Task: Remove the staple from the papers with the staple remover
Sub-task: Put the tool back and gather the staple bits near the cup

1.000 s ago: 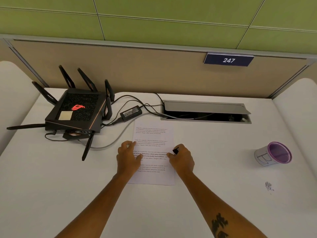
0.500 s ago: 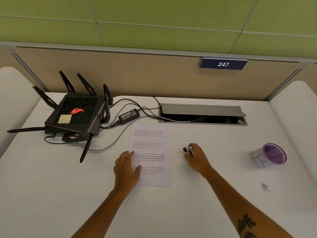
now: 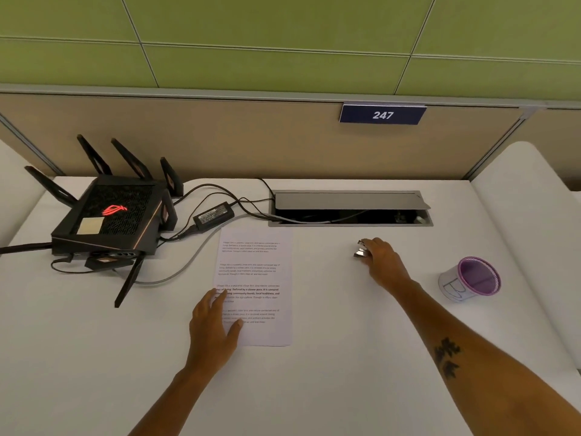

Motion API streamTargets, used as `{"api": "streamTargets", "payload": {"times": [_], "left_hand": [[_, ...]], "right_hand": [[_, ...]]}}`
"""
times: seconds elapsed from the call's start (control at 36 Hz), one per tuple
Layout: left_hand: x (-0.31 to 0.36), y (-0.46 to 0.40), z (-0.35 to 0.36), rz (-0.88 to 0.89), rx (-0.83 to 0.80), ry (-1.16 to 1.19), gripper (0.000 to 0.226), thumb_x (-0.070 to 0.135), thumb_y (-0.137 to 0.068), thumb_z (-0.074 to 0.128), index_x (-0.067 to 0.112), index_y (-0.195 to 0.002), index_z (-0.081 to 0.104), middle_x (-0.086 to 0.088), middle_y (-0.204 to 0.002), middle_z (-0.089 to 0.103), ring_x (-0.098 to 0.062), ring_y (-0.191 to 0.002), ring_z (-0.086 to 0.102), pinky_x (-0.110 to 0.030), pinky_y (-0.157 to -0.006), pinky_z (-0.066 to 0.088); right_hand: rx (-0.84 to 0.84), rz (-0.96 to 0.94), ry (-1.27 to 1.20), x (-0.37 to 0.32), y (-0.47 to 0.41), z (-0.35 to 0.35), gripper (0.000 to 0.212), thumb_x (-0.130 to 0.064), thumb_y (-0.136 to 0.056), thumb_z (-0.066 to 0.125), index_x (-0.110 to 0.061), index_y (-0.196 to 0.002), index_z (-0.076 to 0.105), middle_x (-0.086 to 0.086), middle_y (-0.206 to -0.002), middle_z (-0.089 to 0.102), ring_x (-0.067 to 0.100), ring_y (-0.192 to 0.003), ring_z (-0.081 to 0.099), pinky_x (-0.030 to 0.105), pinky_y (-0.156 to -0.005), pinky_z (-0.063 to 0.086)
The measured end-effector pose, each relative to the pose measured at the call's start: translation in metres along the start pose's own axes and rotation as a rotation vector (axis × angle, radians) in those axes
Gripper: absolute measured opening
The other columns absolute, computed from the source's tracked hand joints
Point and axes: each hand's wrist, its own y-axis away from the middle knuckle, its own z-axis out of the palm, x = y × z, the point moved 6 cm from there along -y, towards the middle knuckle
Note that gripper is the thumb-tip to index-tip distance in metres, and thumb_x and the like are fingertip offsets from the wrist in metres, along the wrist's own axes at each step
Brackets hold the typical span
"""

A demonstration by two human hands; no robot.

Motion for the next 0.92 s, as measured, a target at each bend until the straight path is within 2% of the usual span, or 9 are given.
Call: {"api": "streamTargets", "payload": {"times": [0.17,0.36,0.42,0.53,0.92], "left_hand": [[0.001,0.001,0.003,-0.007,-0.014,-0.03,0.079,0.024,-0.086,0.088,0.009,-0.154,0.051,-0.021,-0.164,0.045,-0.044,-0.146,0.046,-0.063,-0.114,0.048],[0.004,0.002,0.003,-0.023,-0.029,-0.045,0.079,0.024,-0.087,0.087,0.008,-0.155,0.05,-0.021,-0.164,0.044,-0.045,-0.147,0.044,-0.065,-0.114,0.046],[0.005,0.002,0.002,-0.023,-0.022,-0.043,0.077,0.028,-0.088,0.085,0.007,-0.154,0.051,-0.022,-0.164,0.045,-0.046,-0.147,0.044,-0.065,-0.114,0.046],[0.009,0.003,0.0,-0.033,-0.011,-0.052,0.081,0.045,-0.083,0.067,0.006,-0.153,0.052,-0.022,-0.163,0.045,-0.046,-0.147,0.044,-0.066,-0.115,0.045],[0.011,0.002,0.004,-0.06,-0.005,-0.058,0.084,0.048,-0.081,0.065,0.007,-0.153,0.052,-0.022,-0.164,0.044,-0.046,-0.147,0.043,-0.068,-0.114,0.046]], "right_hand": [[0.028,-0.077,0.133,0.008,-0.013,-0.008,0.046,-0.01,-0.107,0.055,-0.015,-0.153,0.048,0.007,-0.15,0.058,0.029,-0.135,0.055,0.041,-0.109,0.047],[0.019,-0.163,0.184,0.013,-0.027,-0.014,0.045,-0.015,-0.106,0.06,-0.014,-0.15,0.051,0.009,-0.145,0.055,0.029,-0.126,0.059,0.04,-0.104,0.052],[0.011,-0.18,0.176,0.016,-0.03,-0.014,0.044,-0.016,-0.106,0.059,-0.013,-0.15,0.053,0.01,-0.141,0.055,0.029,-0.123,0.06,0.039,-0.102,0.053],[-0.011,-0.2,0.156,0.021,-0.036,-0.016,0.043,-0.017,-0.106,0.06,-0.012,-0.149,0.054,0.01,-0.139,0.056,0.028,-0.123,0.058,0.039,-0.103,0.052],[-0.033,-0.225,0.183,0.028,-0.046,-0.011,0.042,-0.021,-0.108,0.057,-0.012,-0.149,0.053,0.009,-0.145,0.054,0.028,-0.126,0.051,0.039,-0.107,0.046]]}}
